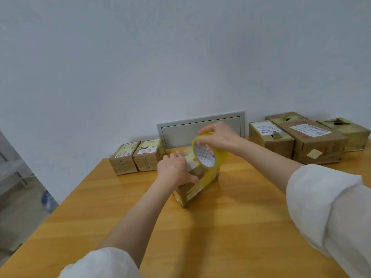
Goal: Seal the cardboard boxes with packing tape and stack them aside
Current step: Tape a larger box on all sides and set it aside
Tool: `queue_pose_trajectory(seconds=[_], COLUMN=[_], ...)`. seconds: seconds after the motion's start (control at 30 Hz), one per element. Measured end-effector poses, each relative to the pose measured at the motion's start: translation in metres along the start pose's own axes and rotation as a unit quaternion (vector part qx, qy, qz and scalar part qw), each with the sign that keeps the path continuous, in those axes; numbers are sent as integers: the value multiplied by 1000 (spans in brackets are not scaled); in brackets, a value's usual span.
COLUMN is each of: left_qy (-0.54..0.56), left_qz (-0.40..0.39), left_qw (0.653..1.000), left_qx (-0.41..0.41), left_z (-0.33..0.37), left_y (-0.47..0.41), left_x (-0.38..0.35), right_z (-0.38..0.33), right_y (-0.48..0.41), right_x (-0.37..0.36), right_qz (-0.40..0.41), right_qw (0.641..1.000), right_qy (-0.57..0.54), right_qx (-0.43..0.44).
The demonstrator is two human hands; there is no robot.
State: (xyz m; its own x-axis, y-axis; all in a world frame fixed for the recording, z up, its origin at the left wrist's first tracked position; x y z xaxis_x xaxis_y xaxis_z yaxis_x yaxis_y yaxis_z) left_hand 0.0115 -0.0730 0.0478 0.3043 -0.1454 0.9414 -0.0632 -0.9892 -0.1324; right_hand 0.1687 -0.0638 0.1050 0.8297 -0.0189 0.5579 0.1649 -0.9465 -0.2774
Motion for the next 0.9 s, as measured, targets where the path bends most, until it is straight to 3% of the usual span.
queue_pose_trajectory(seconds=[0.07,0.3,0.47,0.67,0.77,0.9], left_qy=[1,-5,3,12,32,25], left_qz=[-4,8,-20,-34,-58,-65], left_qw=[1000,1000,999,999,998,997], left_qx=[-2,-21,-24,-34,-25,-27], left_z=[-3,1,-1,-4,-7,-1], left_y=[-4,-6,-11,-14,-16,-14], left_x=[0,2,2,1,-1,1], right_z=[11,19,40,51,60,70], right_y=[11,25,39,50,58,64], right_x=[3,-3,-6,-16,-10,-10], right_qz=[-29,-6,-56,-30,-51,-71], right_qw=[999,1000,997,997,991,991], right_qy=[17,12,25,35,102,84], right_qx=[-9,-5,-48,-57,-67,-71])
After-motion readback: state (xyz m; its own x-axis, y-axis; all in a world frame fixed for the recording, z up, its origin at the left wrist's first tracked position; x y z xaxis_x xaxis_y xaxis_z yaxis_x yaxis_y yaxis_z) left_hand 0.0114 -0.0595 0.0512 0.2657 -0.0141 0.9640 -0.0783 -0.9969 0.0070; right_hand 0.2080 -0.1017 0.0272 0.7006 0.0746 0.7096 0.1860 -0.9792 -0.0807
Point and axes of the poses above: each hand's wrist, its own y-axis away from the middle knuckle, its own x-axis out of the back of the hand, z = x × y, the point moved 5 cm from there along -y, towards the middle knuckle, and after that the axes turned 7 degrees about -y, right-handed, at the moved point
